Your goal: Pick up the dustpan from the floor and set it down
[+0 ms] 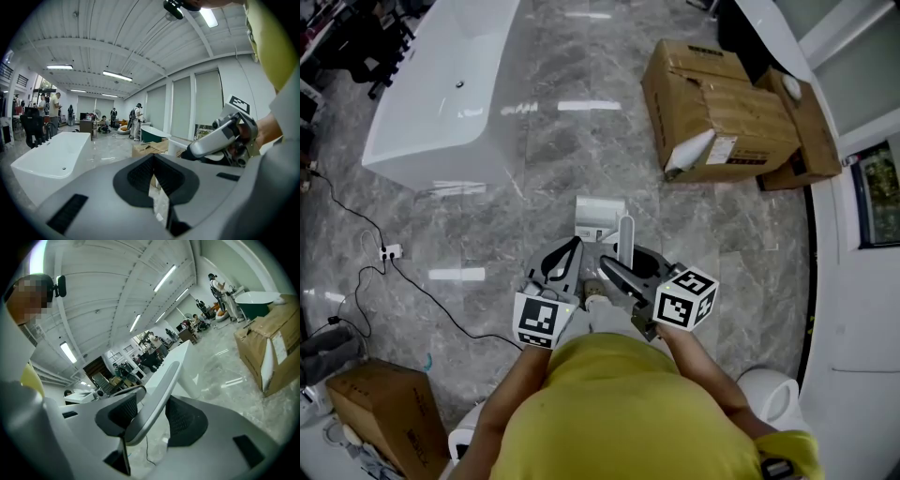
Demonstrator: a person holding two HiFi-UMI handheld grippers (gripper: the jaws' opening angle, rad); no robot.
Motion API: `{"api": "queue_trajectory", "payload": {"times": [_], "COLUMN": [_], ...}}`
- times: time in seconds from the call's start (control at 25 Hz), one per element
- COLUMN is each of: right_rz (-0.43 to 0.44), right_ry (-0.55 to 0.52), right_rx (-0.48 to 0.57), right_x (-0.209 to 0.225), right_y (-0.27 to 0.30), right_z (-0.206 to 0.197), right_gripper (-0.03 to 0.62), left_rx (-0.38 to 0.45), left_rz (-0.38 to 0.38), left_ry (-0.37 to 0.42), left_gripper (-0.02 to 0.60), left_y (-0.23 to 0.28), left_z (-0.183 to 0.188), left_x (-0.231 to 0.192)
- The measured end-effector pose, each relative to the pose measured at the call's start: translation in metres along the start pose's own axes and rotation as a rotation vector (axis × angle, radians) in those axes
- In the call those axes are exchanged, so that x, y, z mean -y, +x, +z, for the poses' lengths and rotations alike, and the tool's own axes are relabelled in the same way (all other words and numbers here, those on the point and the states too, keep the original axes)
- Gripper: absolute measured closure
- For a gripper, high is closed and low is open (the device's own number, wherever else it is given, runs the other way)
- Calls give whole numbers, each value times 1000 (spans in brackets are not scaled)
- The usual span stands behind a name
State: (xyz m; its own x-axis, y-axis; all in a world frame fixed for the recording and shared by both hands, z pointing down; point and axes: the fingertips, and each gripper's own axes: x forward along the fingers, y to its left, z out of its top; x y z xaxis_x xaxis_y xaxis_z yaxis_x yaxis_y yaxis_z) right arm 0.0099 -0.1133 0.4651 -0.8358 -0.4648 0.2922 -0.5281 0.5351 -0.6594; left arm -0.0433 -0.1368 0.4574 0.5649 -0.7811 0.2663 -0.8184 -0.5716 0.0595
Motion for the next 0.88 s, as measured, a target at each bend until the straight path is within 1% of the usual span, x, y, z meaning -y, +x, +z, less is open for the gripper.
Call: {"api": "queue_trajectory", "payload": {"times": [0.2, 0.4, 0.6, 0.88], "right_rz": [4, 14, 16, 13], "right_ry": [-56, -85, -89, -68], "right_rx": [16, 25, 18, -1], "right_x": [-9, -12, -9, -2], "right_y": [0, -1, -1, -1], "right_z": [16, 28, 33, 30], "right_gripper": [387, 385, 382, 381], "left_rx": [14, 18, 17, 12], "left_rz": [-1, 2, 6, 8], "left_ry": [3, 3, 1, -4], "left_gripper": [580, 580, 581, 580], "left_y": [0, 0, 1, 3], "left_z": [7, 8, 7, 7], "left_x": [0, 0, -1, -2]}}
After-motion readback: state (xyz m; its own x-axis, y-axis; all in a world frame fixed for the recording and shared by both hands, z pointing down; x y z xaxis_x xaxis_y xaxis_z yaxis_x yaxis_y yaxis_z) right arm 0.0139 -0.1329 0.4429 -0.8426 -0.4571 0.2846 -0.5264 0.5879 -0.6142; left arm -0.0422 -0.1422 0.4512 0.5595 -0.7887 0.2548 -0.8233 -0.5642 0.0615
